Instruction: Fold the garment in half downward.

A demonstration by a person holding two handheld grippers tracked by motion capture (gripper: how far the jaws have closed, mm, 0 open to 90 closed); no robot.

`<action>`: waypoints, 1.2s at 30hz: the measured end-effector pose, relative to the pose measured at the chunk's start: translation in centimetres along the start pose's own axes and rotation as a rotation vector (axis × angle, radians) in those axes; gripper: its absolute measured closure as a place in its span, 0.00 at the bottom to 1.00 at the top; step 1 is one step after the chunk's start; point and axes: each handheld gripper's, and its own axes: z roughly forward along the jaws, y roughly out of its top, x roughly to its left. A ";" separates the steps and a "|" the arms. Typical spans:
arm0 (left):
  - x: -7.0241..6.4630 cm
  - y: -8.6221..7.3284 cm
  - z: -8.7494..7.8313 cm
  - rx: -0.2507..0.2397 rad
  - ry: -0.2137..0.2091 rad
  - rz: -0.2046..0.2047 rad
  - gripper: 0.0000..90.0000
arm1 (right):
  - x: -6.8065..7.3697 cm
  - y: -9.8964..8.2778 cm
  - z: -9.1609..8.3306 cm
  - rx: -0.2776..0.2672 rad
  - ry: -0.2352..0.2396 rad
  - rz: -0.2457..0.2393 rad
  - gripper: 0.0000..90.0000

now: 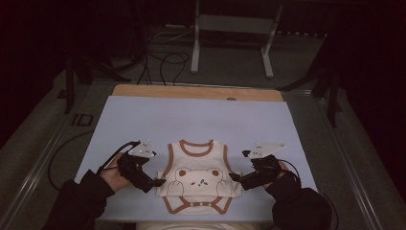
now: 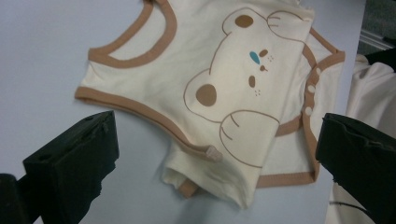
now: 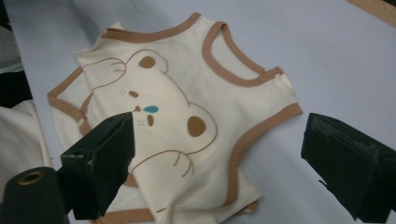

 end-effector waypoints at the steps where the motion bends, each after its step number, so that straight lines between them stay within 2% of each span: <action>1: 0.1 0.1 -0.1 -0.002 0.003 0.003 0.00 | -0.2 0.2 0.0 0.002 -0.005 -0.004 0.11; 10: 1.2 1.1 -0.1 -0.011 -0.002 0.006 0.00 | -2.2 2.0 0.8 0.002 -0.006 -0.013 0.11; 12: 1.4 1.3 -0.1 -0.021 -0.014 0.009 0.00 | -2.5 2.3 1.0 0.002 -0.003 -0.014 0.11; 19: 2.0 1.9 0.6 -0.026 -0.014 0.020 0.00 | -3.6 3.1 2.4 0.010 0.004 -0.027 0.11; 22: 2.5 2.2 0.9 -0.044 -0.016 0.016 0.00 | -4.0 3.3 3.1 0.015 0.015 -0.030 0.11; 29: 3.8 2.6 1.9 -0.064 -0.015 0.015 0.00 | -5.1 3.5 5.0 0.038 0.026 -0.023 0.11; 36: 5.3 2.7 3.6 -0.047 -0.032 0.004 0.00 | -6.6 3.0 6.5 0.063 0.062 -0.005 0.11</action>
